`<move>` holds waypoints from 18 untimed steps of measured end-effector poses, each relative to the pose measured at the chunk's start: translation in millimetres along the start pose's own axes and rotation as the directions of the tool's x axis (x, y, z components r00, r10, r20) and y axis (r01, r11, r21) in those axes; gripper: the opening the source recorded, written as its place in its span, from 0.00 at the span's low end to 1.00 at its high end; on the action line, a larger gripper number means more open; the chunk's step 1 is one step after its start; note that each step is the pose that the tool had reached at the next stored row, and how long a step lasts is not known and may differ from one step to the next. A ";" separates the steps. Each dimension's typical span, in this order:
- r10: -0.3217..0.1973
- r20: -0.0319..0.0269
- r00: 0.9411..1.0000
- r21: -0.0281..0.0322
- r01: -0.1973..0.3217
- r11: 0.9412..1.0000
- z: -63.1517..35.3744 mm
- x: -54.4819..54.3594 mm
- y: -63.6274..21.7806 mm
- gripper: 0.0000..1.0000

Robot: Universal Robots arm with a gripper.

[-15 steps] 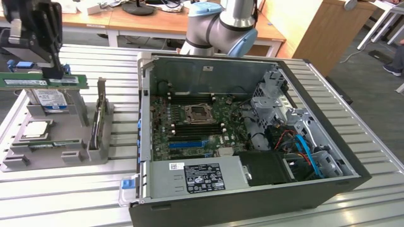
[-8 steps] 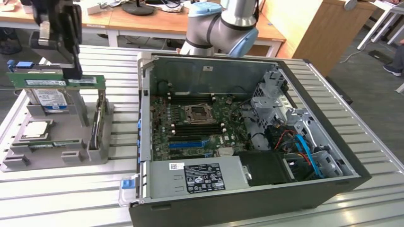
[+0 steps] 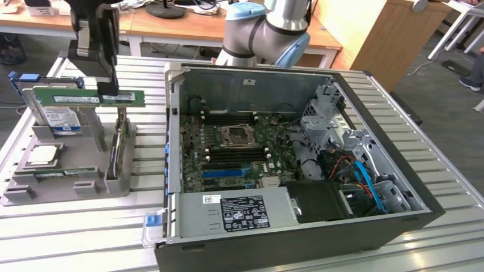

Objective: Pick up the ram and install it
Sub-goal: 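Pick up the ram and move it above insertion slot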

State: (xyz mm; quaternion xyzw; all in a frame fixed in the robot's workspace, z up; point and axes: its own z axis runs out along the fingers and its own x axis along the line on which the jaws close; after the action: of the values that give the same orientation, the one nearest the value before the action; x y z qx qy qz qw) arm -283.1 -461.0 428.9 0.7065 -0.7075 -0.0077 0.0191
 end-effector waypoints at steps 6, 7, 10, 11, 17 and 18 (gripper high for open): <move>0.000 0.000 1.000 0.000 0.000 1.000 -0.6 0.0 -16.9 0.11; 0.000 0.000 1.000 0.000 0.000 1.000 -0.8 0.0 -20.0 0.11; 0.000 0.000 1.000 0.000 0.000 1.000 -1.1 -0.1 -29.6 0.11; 0.000 0.000 1.000 0.000 0.000 1.000 -1.2 -0.1 -32.7 0.11; 0.000 0.000 1.000 0.000 0.000 1.000 -1.9 0.0 -51.4 0.11; 0.000 0.000 1.000 0.000 0.000 1.000 -2.0 0.0 -54.5 0.11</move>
State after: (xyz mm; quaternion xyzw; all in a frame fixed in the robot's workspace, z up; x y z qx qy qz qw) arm -228.5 -461.1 428.9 0.7064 -0.7075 -0.0077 0.0191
